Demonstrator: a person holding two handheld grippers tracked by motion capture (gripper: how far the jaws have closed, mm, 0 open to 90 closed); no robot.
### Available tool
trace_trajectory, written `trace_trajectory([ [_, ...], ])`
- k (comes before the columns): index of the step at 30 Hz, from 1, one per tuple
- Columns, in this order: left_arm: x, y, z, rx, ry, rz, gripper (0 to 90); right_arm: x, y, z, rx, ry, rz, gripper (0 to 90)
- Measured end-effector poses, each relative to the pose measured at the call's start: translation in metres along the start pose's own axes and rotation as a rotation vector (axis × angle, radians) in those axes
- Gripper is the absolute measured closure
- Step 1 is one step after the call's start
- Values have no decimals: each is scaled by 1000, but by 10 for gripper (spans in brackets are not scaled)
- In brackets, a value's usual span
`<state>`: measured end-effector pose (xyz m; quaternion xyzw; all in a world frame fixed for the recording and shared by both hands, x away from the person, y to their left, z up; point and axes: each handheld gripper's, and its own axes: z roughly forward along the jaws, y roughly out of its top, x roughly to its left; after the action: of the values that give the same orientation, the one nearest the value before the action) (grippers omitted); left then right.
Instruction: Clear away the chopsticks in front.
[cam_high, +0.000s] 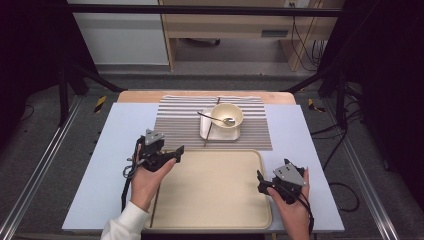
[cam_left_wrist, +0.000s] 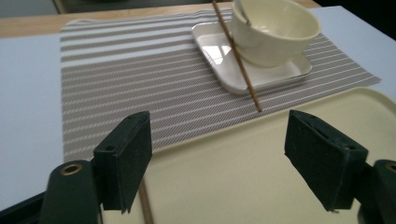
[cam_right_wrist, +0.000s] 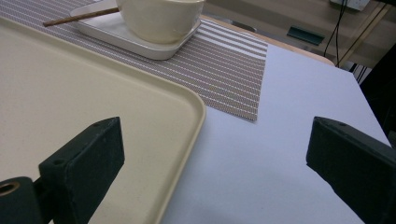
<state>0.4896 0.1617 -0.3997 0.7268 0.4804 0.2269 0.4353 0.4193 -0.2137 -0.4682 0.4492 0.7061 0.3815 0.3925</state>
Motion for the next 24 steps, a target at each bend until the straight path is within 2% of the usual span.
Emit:
trace_trajectory([
  [2, -8, 10, 5, -18, 3, 61, 188, 1, 0, -1, -5, 5, -8, 45],
  [5, -19, 22, 14, -40, -28, 52, 167, 2, -1, -2, -3, 12, -2, 45],
  [7, -28, 27, 21, -43, -27, 86, 158, 2, 0, -2, -11, 15, 1, 46],
  [8, -34, 31, 27, -32, -22, 121, 155, 2, 0, -3, -13, 16, 1, 46],
  [11, -40, 34, 42, -38, -35, 136, 155, 1, 0, -3, -18, 22, 3, 47],
  [13, -43, 36, 51, -33, -45, 136, 162, 1, 0, -3, -16, 22, 6, 47],
  [16, -48, 37, 66, -20, -43, 190, 221, 0, 0, -2, -12, 15, 4, 47],
  [22, -46, 33, 85, 25, -23, 231, 269, -1, 0, -2, -12, 9, 8, 47],
  [24, -44, 32, 89, 41, -17, 238, 310, 0, 0, -2, -11, 10, 6, 47],
])
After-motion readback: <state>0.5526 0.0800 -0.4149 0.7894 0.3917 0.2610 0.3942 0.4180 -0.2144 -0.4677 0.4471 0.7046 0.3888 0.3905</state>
